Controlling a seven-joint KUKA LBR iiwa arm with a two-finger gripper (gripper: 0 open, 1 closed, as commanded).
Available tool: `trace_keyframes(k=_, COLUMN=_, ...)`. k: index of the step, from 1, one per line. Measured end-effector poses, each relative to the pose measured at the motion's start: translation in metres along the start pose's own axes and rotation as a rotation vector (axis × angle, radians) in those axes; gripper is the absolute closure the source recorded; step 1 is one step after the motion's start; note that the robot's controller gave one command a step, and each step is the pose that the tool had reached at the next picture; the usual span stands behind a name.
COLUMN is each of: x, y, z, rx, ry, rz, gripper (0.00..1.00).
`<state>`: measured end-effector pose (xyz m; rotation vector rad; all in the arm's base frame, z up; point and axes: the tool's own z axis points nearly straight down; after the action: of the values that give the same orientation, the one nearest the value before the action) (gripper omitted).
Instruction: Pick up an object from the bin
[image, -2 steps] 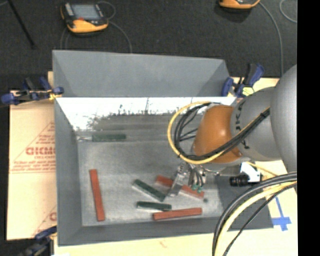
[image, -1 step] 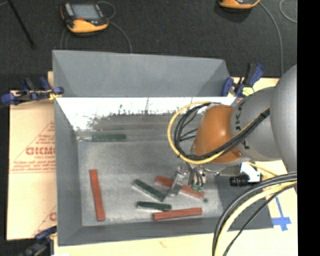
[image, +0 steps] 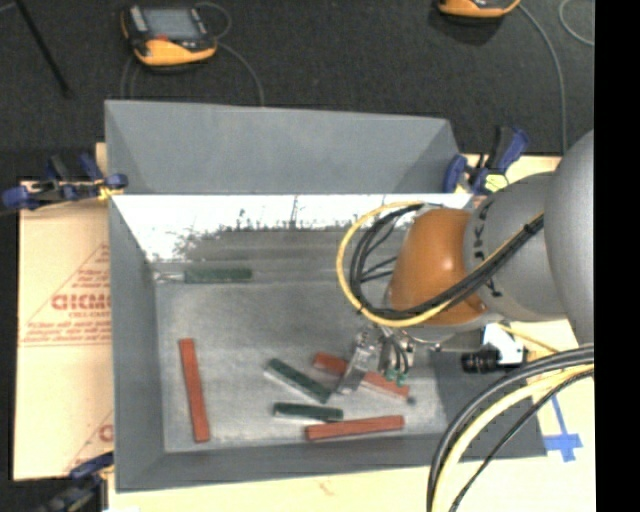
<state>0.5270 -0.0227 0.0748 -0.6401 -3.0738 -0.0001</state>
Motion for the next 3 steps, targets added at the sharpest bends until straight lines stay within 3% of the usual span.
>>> trace_keyframes(k=1, x=0.001, y=-0.001, z=-0.023, rx=0.002, ry=0.006, rz=-0.001, gripper=1.0)
trace_keyframes(k=3, x=-0.001, y=0.0, z=-0.059, rx=-0.002, ry=-0.005, rz=-0.003, gripper=1.0)
